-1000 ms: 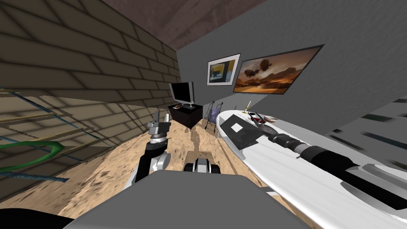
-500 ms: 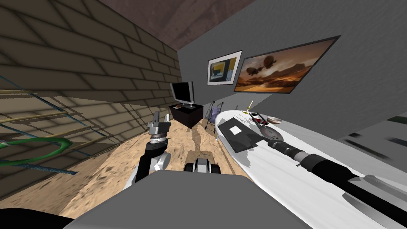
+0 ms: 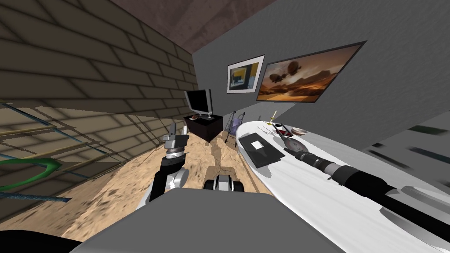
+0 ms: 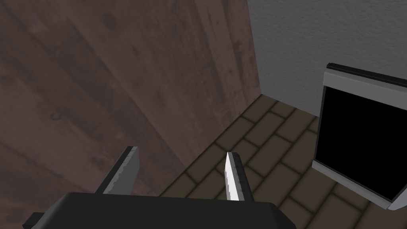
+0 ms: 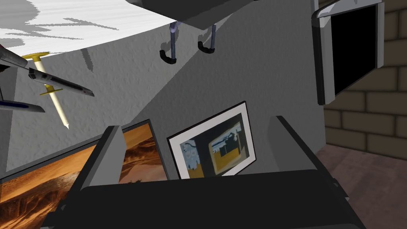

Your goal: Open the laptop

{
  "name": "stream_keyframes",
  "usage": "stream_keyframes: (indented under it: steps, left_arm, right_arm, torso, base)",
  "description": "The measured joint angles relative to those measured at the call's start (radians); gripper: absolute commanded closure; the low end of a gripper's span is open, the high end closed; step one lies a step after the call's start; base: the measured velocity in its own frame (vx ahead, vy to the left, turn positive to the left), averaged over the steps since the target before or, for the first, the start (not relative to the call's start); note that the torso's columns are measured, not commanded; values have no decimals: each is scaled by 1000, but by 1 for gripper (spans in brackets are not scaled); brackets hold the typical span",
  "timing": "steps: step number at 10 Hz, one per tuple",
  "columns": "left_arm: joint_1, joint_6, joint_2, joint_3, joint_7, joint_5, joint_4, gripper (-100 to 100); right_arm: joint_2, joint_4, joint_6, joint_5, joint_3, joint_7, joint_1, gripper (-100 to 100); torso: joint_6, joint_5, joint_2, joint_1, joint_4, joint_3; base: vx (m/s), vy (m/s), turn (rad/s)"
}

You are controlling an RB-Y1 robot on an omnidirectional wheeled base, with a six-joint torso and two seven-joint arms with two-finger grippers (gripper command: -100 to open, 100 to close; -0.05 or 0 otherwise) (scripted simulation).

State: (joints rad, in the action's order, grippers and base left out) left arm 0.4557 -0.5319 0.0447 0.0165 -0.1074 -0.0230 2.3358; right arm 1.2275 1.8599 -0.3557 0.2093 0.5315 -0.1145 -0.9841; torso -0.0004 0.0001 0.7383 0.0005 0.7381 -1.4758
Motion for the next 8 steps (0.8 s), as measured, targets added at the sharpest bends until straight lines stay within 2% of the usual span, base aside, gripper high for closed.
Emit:
stream_keyframes:
  steps: [1, 3, 4, 8]
  left_arm:
    - [0, 0, 0, 0, 0, 0, 0, 0]
    - [0, 0, 0, 0, 0, 0, 0, 0]
    - [0, 0, 0, 0, 0, 0, 0, 0]
    - [0, 0, 0, 0, 0, 0, 0, 0]
  right_arm:
    - [19, 6, 5, -6, 9, -12, -3, -100]
    - [62, 32, 13, -21, 54, -43, -36, -100]
    - [65, 32, 14, -22, 56, -47, -36, 0]
    - [65, 32, 14, -22, 56, -46, -36, 0]
  torso:
    - [0, 0, 0, -1, 0, 0]
    - [0, 0, -1, -1, 0, 0]
    - [0, 0, 0, -1, 0, 0]
    - [0, 0, 0, 0, 0, 0]
  base:
    - [13, -9, -153]
    - [12, -8, -61]
    - [0, 0, 0]
    - [0, 0, 0]
